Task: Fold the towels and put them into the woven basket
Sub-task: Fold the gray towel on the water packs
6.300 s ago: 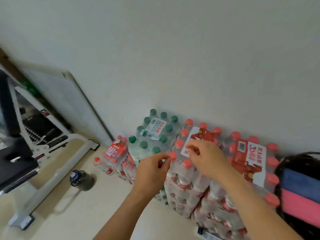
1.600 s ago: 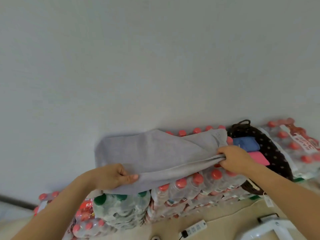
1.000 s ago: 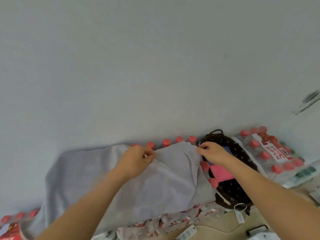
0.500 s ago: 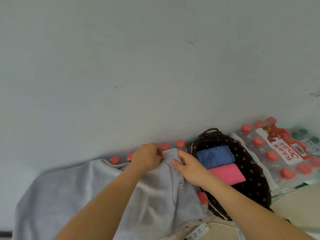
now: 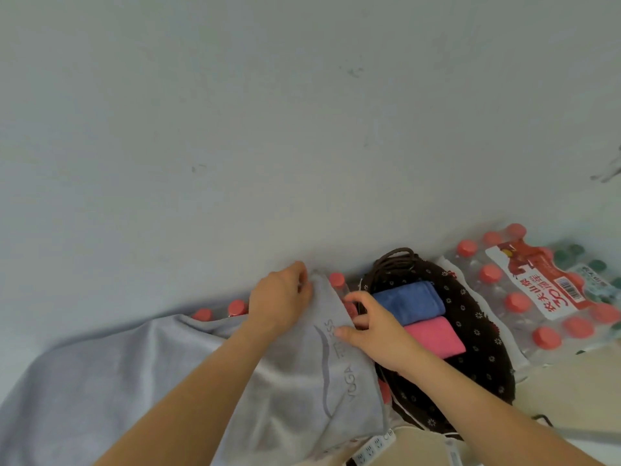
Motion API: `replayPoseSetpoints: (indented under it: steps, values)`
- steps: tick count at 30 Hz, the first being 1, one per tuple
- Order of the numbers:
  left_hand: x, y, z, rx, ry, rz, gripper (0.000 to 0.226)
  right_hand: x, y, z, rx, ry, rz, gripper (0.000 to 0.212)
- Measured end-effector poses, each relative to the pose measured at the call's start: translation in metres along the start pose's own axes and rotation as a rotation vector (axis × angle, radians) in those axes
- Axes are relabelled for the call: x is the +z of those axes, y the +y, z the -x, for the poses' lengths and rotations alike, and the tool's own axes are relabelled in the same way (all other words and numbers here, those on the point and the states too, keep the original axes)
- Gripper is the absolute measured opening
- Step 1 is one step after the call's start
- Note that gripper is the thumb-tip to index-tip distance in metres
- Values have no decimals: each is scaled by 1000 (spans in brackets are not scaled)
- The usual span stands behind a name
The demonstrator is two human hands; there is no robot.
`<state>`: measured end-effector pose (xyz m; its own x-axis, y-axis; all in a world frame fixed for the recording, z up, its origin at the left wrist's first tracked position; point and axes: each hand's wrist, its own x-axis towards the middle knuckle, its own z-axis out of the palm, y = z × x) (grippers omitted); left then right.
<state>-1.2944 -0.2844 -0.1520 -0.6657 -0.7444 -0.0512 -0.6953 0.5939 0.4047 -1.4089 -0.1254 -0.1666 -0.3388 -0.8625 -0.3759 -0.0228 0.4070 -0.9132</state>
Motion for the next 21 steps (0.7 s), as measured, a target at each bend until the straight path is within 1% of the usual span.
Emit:
replayPoseSetpoints:
  steps: [2, 3, 6, 8, 10, 12, 14, 15, 16, 17, 19, 21]
  values:
    - [-1, 12, -7, 7, 108, 80, 13, -6, 5, 3, 71, 40, -42, 38]
    - [1, 18, -11, 16, 124, 102, 12, -11, 8, 4, 92, 78, -34, 33]
    - [11, 31, -21, 44, 112, 144, 11, -28, 18, 3, 110, 261, 12, 16]
    - [21, 37, -24, 40, 101, 191, 12, -37, 23, 4, 129, 344, 86, 15]
    - [31, 40, -28, 48, 85, 214, 15, -42, 27, 7, 140, 372, 167, 17]
    - [35, 41, -28, 87, 45, 243, 29, -42, 28, 12, 133, 359, 328, 21]
    - [34, 38, -23, 146, 3, 266, 49, -39, 25, 15, 90, 353, 600, 26]
    - [32, 36, -16, 166, -3, 261, 53, -37, 23, 15, 47, 367, 743, 29]
    - [30, 32, -7, 179, 2, 242, 51, -35, 20, 15, -14, 382, 849, 33]
    - [29, 27, 5, 182, 9, 213, 45, -32, 16, 13, -83, 381, 898, 37]
    - [27, 15, 34, 177, 2, 164, 33, -23, 9, 7, -205, 331, 925, 41]
    - [26, 3, 66, 172, -59, 151, 25, -12, 3, 1, -278, 288, 990, 39]
